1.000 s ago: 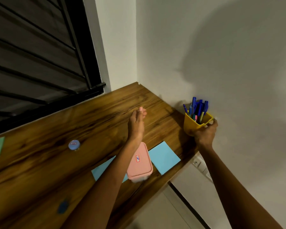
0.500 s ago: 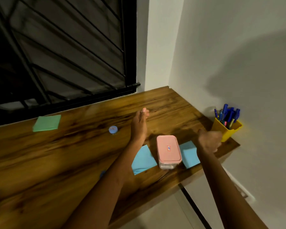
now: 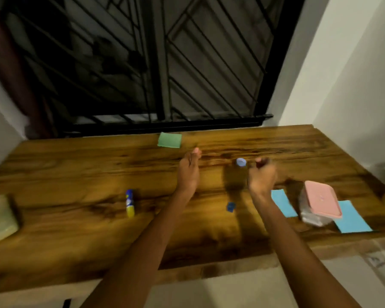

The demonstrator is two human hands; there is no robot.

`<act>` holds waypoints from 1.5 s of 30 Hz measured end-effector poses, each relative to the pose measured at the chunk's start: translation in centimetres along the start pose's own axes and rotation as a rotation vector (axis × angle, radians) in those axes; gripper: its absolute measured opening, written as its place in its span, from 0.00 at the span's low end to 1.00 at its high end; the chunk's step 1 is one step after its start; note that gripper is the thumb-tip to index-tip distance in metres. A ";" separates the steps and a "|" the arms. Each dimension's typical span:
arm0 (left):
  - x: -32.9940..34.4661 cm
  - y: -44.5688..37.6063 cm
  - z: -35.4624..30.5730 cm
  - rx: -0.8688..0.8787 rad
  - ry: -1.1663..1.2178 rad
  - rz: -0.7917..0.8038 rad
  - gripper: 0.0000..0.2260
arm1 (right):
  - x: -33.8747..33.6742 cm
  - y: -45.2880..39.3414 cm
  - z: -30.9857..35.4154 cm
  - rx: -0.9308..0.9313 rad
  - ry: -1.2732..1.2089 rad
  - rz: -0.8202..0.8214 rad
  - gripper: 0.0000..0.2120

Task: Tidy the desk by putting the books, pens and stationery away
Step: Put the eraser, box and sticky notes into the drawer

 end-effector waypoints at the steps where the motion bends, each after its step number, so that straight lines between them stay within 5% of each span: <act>1: -2.2 0.0 -0.1 0.013 -0.005 -0.021 0.16 | 1.6 1.8 0.5 0.001 -0.028 0.058 0.08; 10: -18.1 2.1 1.4 0.044 -0.085 -0.158 0.13 | 10.0 18.5 3.2 -0.040 -0.068 0.396 0.10; 16: -26.7 6.1 3.3 -0.027 0.041 -0.441 0.13 | 10.9 27.6 2.5 0.315 -0.426 0.555 0.07; 20: -31.7 11.3 5.1 -0.028 0.148 -0.669 0.06 | 9.5 33.7 -1.4 0.729 -0.525 0.574 0.03; 24: -33.9 15.5 9.8 -0.166 0.004 -0.794 0.12 | 6.9 38.7 -7.4 1.052 -0.509 0.499 0.11; 29: -32.2 15.7 11.6 -0.151 -0.721 -0.536 0.29 | 5.2 41.6 -13.9 1.170 -0.583 0.371 0.14; 31: -30.6 15.4 11.2 0.037 -0.942 -0.372 0.28 | 5.7 42.2 -15.0 1.161 -0.691 0.396 0.32; 33: -30.4 15.6 12.1 0.182 -1.098 -0.314 0.30 | 6.6 42.4 -15.3 1.166 -0.811 0.437 0.40; 38: -31.0 15.6 12.5 0.324 -1.215 -0.304 0.30 | 8.9 41.6 -17.3 1.228 -0.995 0.388 0.44; 45: -31.2 15.3 13.2 0.283 -1.157 -0.325 0.32 | 10.3 42.4 -19.7 1.322 -1.067 0.421 0.59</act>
Point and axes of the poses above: each hand's wrist, its own y-axis away from the middle knuckle, its own x-axis out of the palm, z = x × y, the point moved 9 cm from there along -y, towards the middle knuckle, and after that the axes turned 9 degrees about -z, right-handed, at the moved point
